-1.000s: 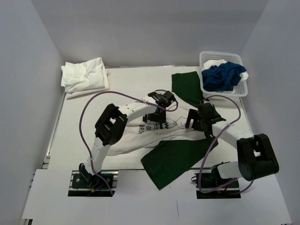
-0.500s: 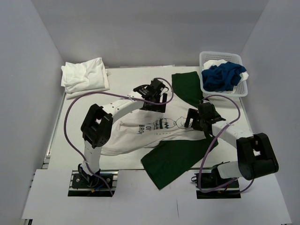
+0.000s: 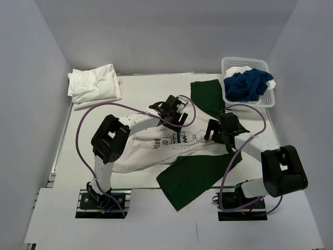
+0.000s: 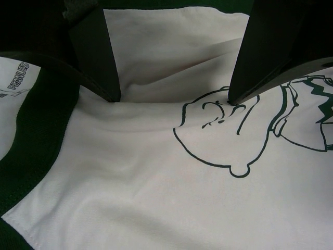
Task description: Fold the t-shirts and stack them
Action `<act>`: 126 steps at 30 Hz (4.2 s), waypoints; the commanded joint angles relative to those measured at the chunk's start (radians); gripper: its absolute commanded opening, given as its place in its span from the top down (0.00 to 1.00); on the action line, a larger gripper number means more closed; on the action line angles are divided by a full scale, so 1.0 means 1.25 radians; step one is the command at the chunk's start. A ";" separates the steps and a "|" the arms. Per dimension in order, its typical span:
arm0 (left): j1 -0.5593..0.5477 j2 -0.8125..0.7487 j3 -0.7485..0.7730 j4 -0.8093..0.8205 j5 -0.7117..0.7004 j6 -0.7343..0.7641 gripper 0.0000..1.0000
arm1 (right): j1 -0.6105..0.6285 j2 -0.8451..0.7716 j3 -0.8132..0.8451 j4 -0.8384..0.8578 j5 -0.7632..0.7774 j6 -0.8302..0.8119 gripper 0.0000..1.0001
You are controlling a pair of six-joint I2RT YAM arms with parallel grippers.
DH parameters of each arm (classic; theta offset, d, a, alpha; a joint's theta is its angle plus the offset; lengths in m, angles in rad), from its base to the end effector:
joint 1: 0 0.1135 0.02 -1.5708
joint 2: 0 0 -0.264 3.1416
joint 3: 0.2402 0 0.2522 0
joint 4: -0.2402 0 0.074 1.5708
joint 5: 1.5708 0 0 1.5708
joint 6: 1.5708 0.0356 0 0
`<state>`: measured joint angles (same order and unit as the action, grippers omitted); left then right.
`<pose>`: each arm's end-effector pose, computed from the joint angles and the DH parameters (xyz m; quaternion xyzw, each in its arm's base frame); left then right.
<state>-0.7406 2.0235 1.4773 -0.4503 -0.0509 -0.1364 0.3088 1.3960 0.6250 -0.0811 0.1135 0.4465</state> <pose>0.3226 -0.2925 0.1830 0.2784 0.9175 -0.0981 0.2667 0.2524 0.0763 0.1635 0.0842 0.9310 0.0801 0.3459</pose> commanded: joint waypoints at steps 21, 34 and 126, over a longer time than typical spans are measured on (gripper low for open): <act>0.105 -0.036 -0.011 0.039 -0.295 0.026 1.00 | -0.005 0.072 0.031 -0.058 0.028 0.006 0.10; 0.291 0.038 0.019 0.279 -0.427 0.285 1.00 | -0.005 0.107 0.062 -0.101 0.107 -0.003 0.10; 0.399 0.251 0.319 -0.332 -0.192 -0.411 0.00 | 0.029 0.611 0.824 -0.183 0.053 -0.129 0.10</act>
<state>-0.2401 2.2723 1.8389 -0.8459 -0.3004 -0.6811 0.3534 2.0857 1.5574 -0.2379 0.1635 0.3111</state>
